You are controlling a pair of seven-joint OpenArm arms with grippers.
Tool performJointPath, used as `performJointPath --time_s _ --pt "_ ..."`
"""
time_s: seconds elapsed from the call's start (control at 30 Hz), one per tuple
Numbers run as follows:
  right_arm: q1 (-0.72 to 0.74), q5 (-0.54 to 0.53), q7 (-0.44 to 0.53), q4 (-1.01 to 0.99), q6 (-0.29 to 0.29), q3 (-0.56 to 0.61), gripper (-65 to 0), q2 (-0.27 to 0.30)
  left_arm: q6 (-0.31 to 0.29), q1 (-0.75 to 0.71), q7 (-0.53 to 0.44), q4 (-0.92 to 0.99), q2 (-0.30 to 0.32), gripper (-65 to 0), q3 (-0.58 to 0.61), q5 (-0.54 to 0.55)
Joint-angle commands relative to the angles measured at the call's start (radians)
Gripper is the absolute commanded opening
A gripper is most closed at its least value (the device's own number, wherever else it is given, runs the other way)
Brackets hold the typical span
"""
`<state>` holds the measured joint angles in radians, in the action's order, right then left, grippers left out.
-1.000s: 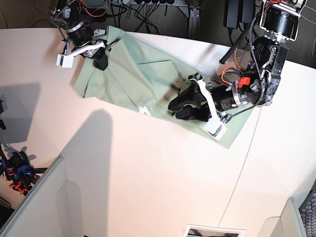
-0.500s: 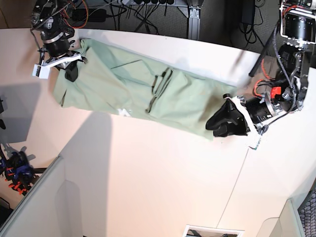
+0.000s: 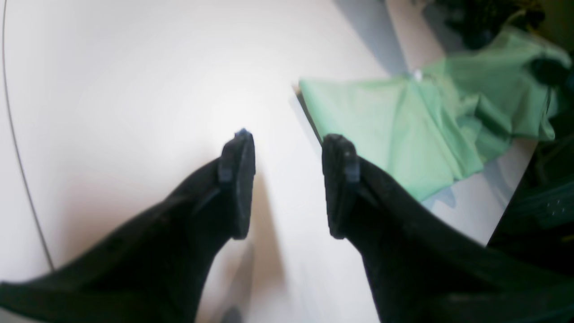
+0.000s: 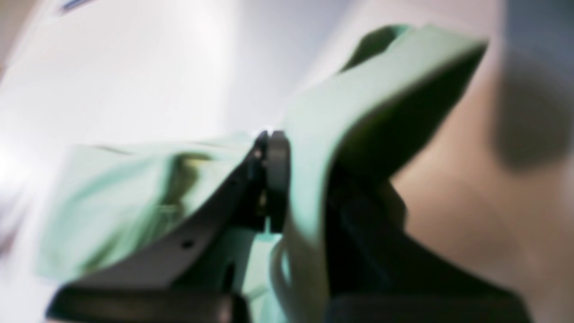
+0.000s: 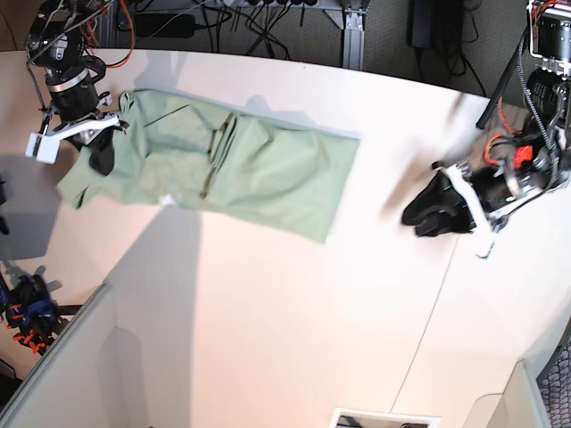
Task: Fold the T-shirt properly
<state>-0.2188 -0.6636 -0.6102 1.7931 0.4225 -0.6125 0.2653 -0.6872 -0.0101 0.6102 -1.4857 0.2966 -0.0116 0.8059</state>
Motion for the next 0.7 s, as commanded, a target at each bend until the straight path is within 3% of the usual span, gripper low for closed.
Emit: performJointPath --time_s 0.0,0.23,0.37,0.47,0.5,0.6,0.67 --pt "0.008 -0.008 0.024 0.043 0.005 0.023 -65.0 -0.016 -0.011 0.006 -0.019 -0.018 0.006 -36.4 -0.004 0.023" --pt "0.015 0.11 0.057 0.182 0.005 0.295 -65.0 -0.227 -0.011 -0.046 -0.023 -0.018 0.006 -36.4 -0.003 0.026" --pt "0.052 0.326 0.116 0.146 0.005 0.47 -65.0 -0.315 -0.011 -0.072 -0.023 -0.018 0.005 -36.4 0.0 0.046" --pt "0.072 0.423 0.149 0.072 0.005 0.576 -65.0 -0.352 -0.011 -0.08 -0.022 -0.018 0.005 -36.4 0.011 0.055" --pt "0.079 0.433 0.151 0.046 0.005 0.609 -59.7 -0.351 -0.011 -0.082 -0.023 -0.018 0.005 -36.4 0.015 0.055" --pt "0.092 0.441 0.155 -0.023 0.005 0.69 -31.4 -0.351 -0.011 -0.082 -0.023 -0.018 0.005 -36.4 0.019 0.055" --pt "0.096 0.448 0.158 -0.039 0.005 0.728 -26.0 -0.351 -0.011 -0.082 -0.023 -0.018 0.006 -36.4 0.019 0.054"
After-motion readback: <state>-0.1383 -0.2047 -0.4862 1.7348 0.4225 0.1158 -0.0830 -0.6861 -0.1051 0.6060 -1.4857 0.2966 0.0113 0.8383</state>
